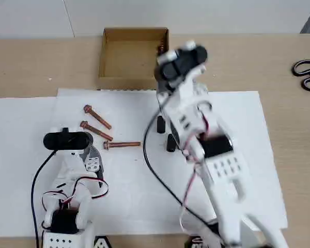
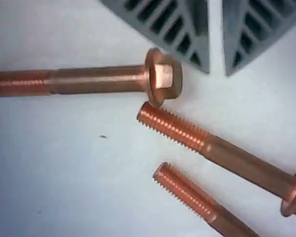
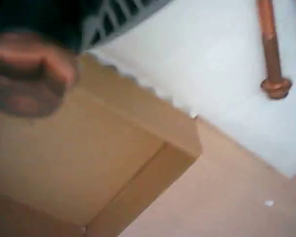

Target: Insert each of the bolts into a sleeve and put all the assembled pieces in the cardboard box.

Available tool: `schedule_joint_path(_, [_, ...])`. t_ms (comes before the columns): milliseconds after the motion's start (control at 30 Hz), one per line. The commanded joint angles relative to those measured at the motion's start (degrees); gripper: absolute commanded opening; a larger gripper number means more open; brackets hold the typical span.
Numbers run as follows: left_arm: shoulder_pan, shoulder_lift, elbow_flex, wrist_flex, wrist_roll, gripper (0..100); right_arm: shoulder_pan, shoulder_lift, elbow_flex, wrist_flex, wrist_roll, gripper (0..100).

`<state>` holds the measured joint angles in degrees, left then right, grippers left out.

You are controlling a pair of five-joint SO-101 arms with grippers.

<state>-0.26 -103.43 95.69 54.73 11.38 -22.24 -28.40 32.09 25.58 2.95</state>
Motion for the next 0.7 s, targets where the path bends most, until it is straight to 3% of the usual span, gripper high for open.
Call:
schedule_joint_path(0, [-0.3,-0.6,-0.2,-1.3,-0.2,1,0.7,12.3,-14.6,-2.9,-0.4,0.3])
schedule_joint_path(433, [-0.4,-0.6,-0.2,-1.3,-0.2,1,0.6,55.8,-59.7,-1.8,0.8,0.3])
schedule_joint_path(667, [-0.4,-0.6,-0.2,-1.2,-0.2,1,-0.7,69.6,-77.1,9.0,0.6,0.8])
